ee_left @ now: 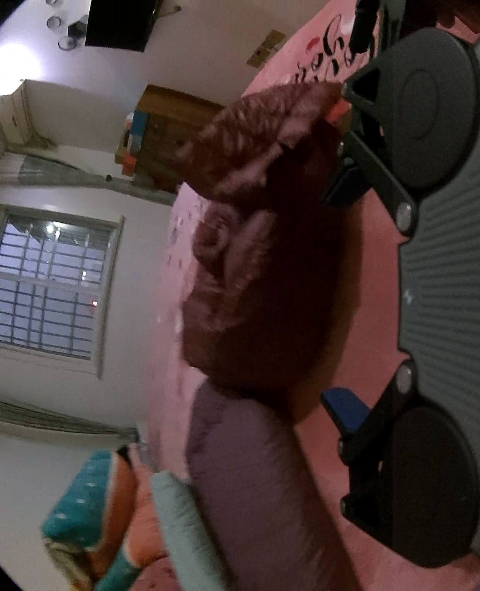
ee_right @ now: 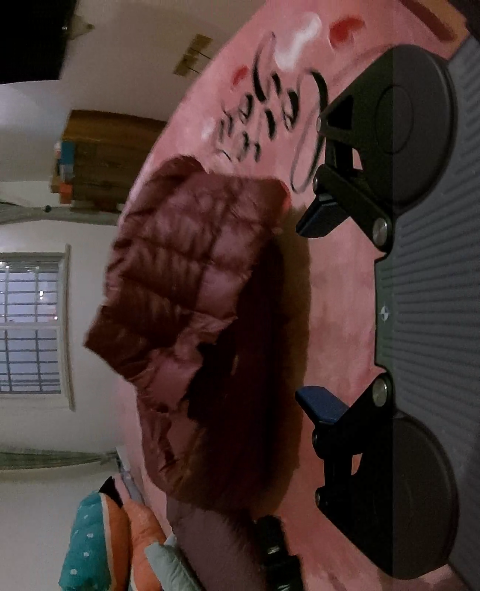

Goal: Fold large clothes

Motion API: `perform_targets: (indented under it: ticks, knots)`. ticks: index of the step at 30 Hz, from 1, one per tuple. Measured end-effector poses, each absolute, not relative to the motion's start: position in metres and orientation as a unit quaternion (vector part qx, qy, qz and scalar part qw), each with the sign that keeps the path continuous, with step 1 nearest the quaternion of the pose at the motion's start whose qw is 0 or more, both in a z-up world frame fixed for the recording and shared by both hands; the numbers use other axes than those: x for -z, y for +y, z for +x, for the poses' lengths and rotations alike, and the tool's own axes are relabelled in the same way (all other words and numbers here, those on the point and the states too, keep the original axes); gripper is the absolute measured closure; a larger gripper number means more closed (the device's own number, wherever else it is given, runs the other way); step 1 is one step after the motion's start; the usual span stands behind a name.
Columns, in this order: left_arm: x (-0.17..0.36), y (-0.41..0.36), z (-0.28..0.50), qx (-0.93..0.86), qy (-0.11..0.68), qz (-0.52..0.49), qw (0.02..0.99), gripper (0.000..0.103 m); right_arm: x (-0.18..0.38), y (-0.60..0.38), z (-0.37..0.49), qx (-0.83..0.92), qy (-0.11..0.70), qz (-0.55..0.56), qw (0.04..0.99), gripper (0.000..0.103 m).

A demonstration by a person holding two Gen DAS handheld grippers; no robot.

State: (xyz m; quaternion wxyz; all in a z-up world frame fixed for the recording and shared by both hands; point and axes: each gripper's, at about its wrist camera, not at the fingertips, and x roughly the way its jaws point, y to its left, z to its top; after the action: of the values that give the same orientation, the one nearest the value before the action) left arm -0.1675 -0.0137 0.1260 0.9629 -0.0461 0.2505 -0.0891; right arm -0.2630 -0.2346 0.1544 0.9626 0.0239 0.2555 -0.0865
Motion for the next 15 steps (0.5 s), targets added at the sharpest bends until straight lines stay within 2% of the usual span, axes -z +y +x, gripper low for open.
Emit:
perform_targets:
  ticks: [15]
  knots:
    - [-0.215,-0.025,-0.215,0.080,0.196,0.002,0.977,0.001,-0.277,-0.229,-0.332,0.099,0.189,-0.001,0.977,0.000]
